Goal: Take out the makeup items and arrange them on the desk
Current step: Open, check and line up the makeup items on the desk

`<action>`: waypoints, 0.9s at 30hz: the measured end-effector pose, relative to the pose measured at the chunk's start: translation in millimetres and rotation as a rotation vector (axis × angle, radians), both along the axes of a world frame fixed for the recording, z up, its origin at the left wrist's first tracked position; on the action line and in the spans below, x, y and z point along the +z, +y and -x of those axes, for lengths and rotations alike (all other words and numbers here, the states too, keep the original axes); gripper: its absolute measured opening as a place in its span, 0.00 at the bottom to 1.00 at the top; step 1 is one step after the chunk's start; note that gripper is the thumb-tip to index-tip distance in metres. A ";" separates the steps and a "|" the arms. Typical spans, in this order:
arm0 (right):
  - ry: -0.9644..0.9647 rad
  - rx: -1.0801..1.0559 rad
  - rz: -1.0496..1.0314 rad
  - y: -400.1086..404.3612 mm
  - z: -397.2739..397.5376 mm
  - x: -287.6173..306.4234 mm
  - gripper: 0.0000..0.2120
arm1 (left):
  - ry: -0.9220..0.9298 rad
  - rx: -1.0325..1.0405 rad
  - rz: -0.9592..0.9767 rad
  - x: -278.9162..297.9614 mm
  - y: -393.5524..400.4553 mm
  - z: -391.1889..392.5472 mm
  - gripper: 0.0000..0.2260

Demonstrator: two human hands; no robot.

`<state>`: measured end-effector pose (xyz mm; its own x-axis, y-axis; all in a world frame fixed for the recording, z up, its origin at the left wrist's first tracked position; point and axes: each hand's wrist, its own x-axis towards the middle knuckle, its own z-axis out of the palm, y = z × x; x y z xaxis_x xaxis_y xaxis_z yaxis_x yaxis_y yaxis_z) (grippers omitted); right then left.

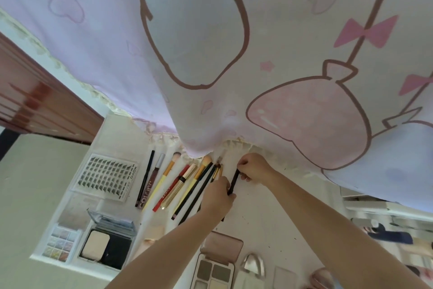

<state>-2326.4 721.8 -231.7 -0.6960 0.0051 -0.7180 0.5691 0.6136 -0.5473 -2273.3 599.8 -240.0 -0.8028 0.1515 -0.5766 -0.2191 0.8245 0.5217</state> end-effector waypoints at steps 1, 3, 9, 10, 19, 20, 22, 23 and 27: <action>0.000 0.010 -0.007 -1.2 0.7 -2.1 0.10 | 0.006 -0.025 0.030 -0.8 0.3 0.4 0.11; 0.002 0.032 -0.016 -3.8 1.7 -4.3 0.10 | 0.014 -0.064 0.080 -2.6 0.4 0.8 0.11; 0.097 0.114 -0.072 -3.9 -1.5 -8.7 0.11 | 0.047 -0.122 0.150 -5.9 -4.6 1.7 0.12; 0.143 0.140 -0.104 -2.9 -2.9 -6.5 0.11 | 0.053 -0.134 0.157 -6.0 -5.5 1.3 0.13; 0.248 0.190 -0.522 28.6 -37.1 -5.3 0.16 | 0.192 -0.166 0.201 -0.1 -17.3 -3.1 0.14; 0.214 0.168 -0.516 30.2 -40.4 -8.2 0.14 | 0.200 -0.158 0.195 0.7 -19.8 -3.4 0.14; 0.212 0.136 -0.478 31.9 -45.3 -8.2 0.11 | 0.219 -0.138 0.184 5.2 -24.8 -3.5 0.14; 0.227 0.133 -0.449 32.9 -48.5 -7.0 0.10 | 0.229 -0.130 0.175 8.8 -26.6 -3.1 0.15; 0.352 0.125 -0.287 42.4 -67.5 10.8 0.09 | 0.273 -0.152 0.092 31.5 -25.6 1.9 0.16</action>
<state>-2258.9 764.2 -220.9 -0.9049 0.0698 -0.4199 0.2917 0.8202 -0.4922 -2275.2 574.1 -208.5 -0.9017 0.2389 -0.3603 0.0478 0.8834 0.4661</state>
